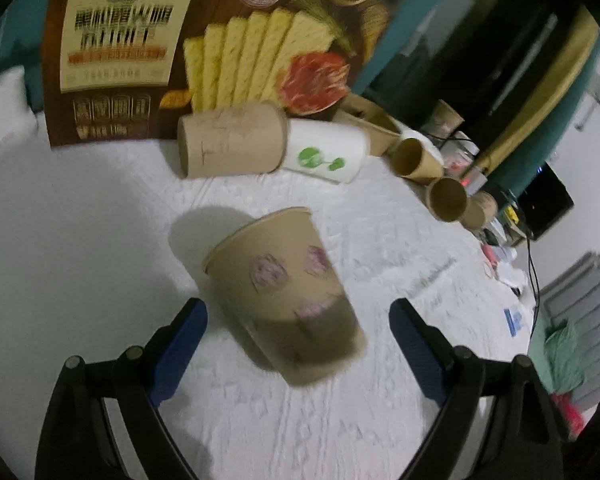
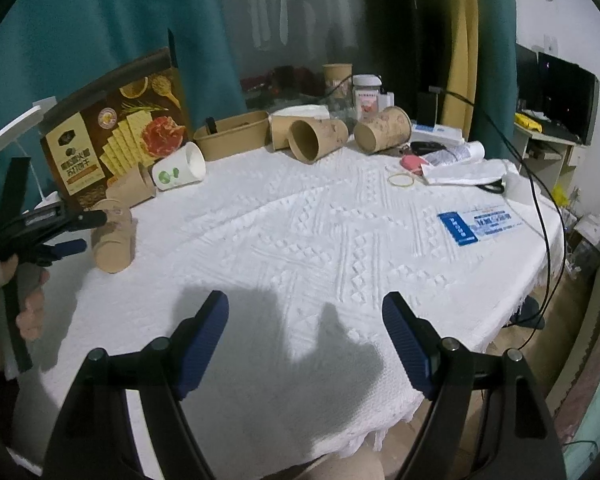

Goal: Flip cup upright
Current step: 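Reach the left tool to the tipped pig-print paper cup and close on it, then lift the pig-print cup with the left tool and rotate it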

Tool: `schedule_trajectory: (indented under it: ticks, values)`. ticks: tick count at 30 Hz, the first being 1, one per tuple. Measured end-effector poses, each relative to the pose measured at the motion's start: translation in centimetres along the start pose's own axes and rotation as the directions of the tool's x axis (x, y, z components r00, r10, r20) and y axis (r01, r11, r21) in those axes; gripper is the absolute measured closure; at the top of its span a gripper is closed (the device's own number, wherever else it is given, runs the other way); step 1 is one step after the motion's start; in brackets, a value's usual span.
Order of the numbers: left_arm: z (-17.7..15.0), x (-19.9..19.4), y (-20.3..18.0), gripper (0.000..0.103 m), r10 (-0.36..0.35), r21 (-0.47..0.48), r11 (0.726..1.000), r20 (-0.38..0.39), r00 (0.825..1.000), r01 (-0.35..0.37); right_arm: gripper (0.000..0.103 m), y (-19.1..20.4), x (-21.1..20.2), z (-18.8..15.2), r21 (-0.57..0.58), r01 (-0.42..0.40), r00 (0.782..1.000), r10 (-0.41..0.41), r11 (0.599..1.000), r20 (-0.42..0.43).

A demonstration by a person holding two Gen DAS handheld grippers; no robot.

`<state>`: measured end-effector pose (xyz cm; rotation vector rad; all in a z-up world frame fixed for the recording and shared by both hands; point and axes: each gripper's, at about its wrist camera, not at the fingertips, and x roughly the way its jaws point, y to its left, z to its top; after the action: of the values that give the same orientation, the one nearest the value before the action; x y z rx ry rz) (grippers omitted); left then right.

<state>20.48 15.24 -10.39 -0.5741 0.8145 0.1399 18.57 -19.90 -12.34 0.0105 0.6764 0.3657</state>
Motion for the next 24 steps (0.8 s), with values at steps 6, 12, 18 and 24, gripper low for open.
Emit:
schedule_trajectory:
  ticks: [6,12,18,24]
  values:
    - [0.2,3.2,0.7,0.037,-0.081,-0.055,0.996,-0.091,0.993,0.076,0.026,-0.6,1.3,-0.2,0.014,-0.01,0.999,0.01,1.0,-0.047]
    - [-0.8,1.8,-0.6,0.039,-0.116,-0.024,0.993,-0.094,0.989,0.114,0.026,0.0,0.8,-0.5,0.009,-0.027,0.999,0.027,1.0,-0.039]
    - [-3.7,-2.0,-3.0,0.039,-0.176,0.044,0.982,-0.122,0.977,0.183,0.026,0.9,-0.6,-1.4,0.005,-0.045,0.998,0.046,0.999,-0.032]
    - [-8.8,-5.1,-5.3,0.039,-0.23,0.086,0.965,-0.177,0.957,0.248,0.026,1.6,-2.6,-3.0,-0.013,-0.051,0.998,0.05,0.999,-0.025]
